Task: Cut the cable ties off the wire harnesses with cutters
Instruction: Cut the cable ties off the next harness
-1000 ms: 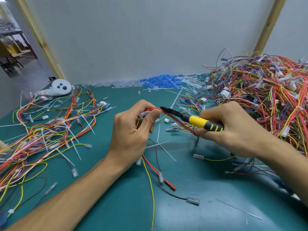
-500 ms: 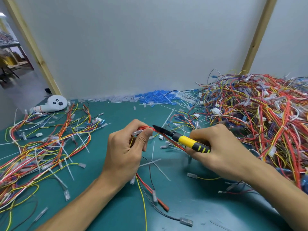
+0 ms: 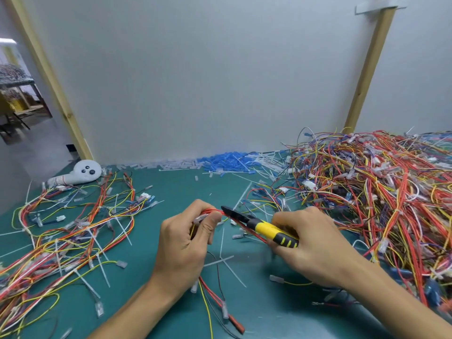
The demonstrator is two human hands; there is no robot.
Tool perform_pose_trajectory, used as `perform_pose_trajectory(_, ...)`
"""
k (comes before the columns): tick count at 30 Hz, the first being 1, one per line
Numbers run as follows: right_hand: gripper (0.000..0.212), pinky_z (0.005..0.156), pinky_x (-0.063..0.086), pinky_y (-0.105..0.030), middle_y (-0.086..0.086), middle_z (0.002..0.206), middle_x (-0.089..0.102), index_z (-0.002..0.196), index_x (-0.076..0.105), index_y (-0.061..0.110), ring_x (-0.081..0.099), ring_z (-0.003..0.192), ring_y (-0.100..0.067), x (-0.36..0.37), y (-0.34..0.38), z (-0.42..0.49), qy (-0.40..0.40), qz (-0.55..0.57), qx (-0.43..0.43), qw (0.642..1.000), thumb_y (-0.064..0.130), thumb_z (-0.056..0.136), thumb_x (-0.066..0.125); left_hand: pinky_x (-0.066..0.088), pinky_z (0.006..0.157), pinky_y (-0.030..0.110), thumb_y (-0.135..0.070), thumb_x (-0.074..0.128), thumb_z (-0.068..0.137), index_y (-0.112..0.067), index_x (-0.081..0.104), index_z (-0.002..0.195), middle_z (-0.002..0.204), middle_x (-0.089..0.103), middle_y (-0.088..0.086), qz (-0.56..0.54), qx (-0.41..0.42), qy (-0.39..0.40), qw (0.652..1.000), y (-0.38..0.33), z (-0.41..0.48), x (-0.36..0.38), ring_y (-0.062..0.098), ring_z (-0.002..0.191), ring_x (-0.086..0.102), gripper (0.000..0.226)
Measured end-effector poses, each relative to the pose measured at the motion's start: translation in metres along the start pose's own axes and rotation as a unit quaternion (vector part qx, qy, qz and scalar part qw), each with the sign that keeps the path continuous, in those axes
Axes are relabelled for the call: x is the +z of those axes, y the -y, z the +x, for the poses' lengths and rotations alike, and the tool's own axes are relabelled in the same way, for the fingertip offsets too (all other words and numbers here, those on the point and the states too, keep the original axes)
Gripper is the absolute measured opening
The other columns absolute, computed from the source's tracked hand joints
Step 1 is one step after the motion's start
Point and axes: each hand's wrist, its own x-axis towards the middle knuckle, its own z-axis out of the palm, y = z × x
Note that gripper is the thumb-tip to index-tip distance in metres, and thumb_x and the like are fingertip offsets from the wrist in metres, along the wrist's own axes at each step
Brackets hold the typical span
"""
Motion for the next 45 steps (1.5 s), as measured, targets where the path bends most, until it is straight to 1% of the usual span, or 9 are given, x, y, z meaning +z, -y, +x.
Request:
perform_pose_trajectory(6, 0.025, 0.062, 0.046, -0.042, -0.003, 0.061, 0.053, 0.08, 0.055, 0.024, 0.047, 0.064, -0.025, -0.002, 0.001, -0.001, 0.017, -0.001, 0.013, 1.0, 0.048, 0.077, 0.062, 0.028, 0.049, 0.016, -0.031, 0.061, 0.1, -0.023, 0.064, 0.082, 0.055, 0.051, -0.003, 0.005, -0.01, 0.001, 1.0, -0.003, 0.0, 0.0, 0.003, 0.047, 0.038, 0.02)
perform_pose_trajectory(14, 0.028, 0.061, 0.045, -0.042, -0.005, 0.06, 0.052, 0.08, 0.059, 0.022, 0.046, 0.063, -0.026, -0.008, 0.002, -0.001, 0.022, 0.013, 0.027, 0.999, 0.05, 0.076, 0.061, 0.029, 0.049, 0.022, -0.043, 0.057, 0.1, -0.025, 0.064, 0.082, 0.056, 0.051, -0.002, -0.014, -0.019, 0.001, 1.0, -0.005, -0.001, 0.001, 0.005, 0.048, 0.04, 0.026)
perform_pose_trajectory(20, 0.027, 0.073, 0.046, -0.038, 0.012, 0.086, 0.059, 0.095, 0.054, 0.03, 0.052, 0.083, -0.019, -0.007, 0.0, -0.001, 0.035, -0.003, -0.001, 0.999, 0.052, 0.083, 0.063, 0.029, 0.049, 0.021, -0.046, 0.055, 0.101, -0.026, 0.065, 0.085, 0.057, 0.052, -0.002, -0.018, -0.022, 0.007, 1.0, -0.002, -0.003, 0.003, 0.004, 0.049, 0.04, 0.028)
perform_pose_trajectory(25, 0.03, 0.077, 0.048, -0.039, 0.016, 0.093, 0.057, 0.1, 0.053, 0.032, 0.053, 0.087, -0.014, -0.003, -0.005, 0.001, 0.027, 0.037, -0.015, 0.999, 0.052, 0.083, 0.066, 0.029, 0.049, 0.023, -0.056, 0.053, 0.101, -0.024, 0.066, 0.09, 0.06, 0.053, 0.0, -0.052, -0.051, 0.019, 0.997, 0.007, -0.004, 0.005, 0.007, 0.049, 0.04, 0.036)
perform_pose_trajectory(29, 0.032, 0.076, 0.049, -0.044, 0.015, 0.091, 0.057, 0.095, 0.052, 0.032, 0.055, 0.086, -0.012, -0.003, -0.007, 0.0, 0.04, 0.1, -0.033, 0.994, 0.06, 0.085, 0.064, 0.028, 0.048, 0.017, -0.056, 0.053, 0.102, -0.019, 0.067, 0.093, 0.058, 0.052, -0.002, -0.082, -0.051, 0.018, 0.995, 0.008, -0.004, 0.008, 0.005, 0.047, 0.037, 0.04)
perform_pose_trajectory(34, 0.031, 0.078, 0.051, -0.044, 0.016, 0.094, 0.056, 0.098, 0.052, 0.035, 0.055, 0.087, -0.012, -0.003, -0.007, 0.0, 0.031, 0.093, -0.054, 0.994, 0.06, 0.086, 0.065, 0.025, 0.048, 0.019, -0.056, 0.054, 0.102, -0.02, 0.066, 0.091, 0.057, 0.051, -0.003, -0.075, -0.045, 0.011, 0.996, 0.01, -0.005, 0.007, 0.008, 0.046, 0.035, 0.04)
perform_pose_trajectory(40, 0.037, 0.057, 0.048, -0.044, -0.003, 0.061, 0.055, 0.075, 0.054, 0.026, 0.046, 0.062, -0.029, -0.013, -0.013, 0.001, 0.001, 0.08, -0.011, 0.997, 0.057, 0.072, 0.074, 0.025, 0.049, 0.017, -0.057, 0.054, 0.102, -0.02, 0.064, 0.088, 0.057, 0.051, -0.001, -0.087, -0.032, 0.014, 0.996, 0.008, -0.005, 0.009, 0.006, 0.046, 0.035, 0.041)
perform_pose_trajectory(42, 0.032, 0.059, 0.049, -0.043, 0.003, 0.062, 0.058, 0.075, 0.055, 0.03, 0.05, 0.062, -0.024, -0.014, -0.012, 0.002, -0.012, 0.051, -0.021, 0.998, 0.057, 0.07, 0.073, 0.026, 0.048, 0.016, -0.056, 0.054, 0.103, -0.019, 0.065, 0.089, 0.057, 0.051, -0.001, -0.086, -0.028, 0.013, 0.996, 0.006, -0.005, 0.008, 0.005, 0.046, 0.035, 0.041)
perform_pose_trajectory(45, 0.04, 0.068, 0.048, -0.039, 0.016, 0.082, 0.06, 0.093, 0.057, 0.032, 0.055, 0.077, -0.013, -0.011, -0.008, 0.001, -0.004, 0.022, -0.038, 0.999, 0.069, 0.077, 0.058, 0.027, 0.048, 0.016, -0.056, 0.054, 0.102, -0.018, 0.066, 0.089, 0.056, 0.05, -0.003, -0.087, -0.029, 0.007, 0.996, 0.004, -0.005, 0.008, 0.004, 0.046, 0.036, 0.042)
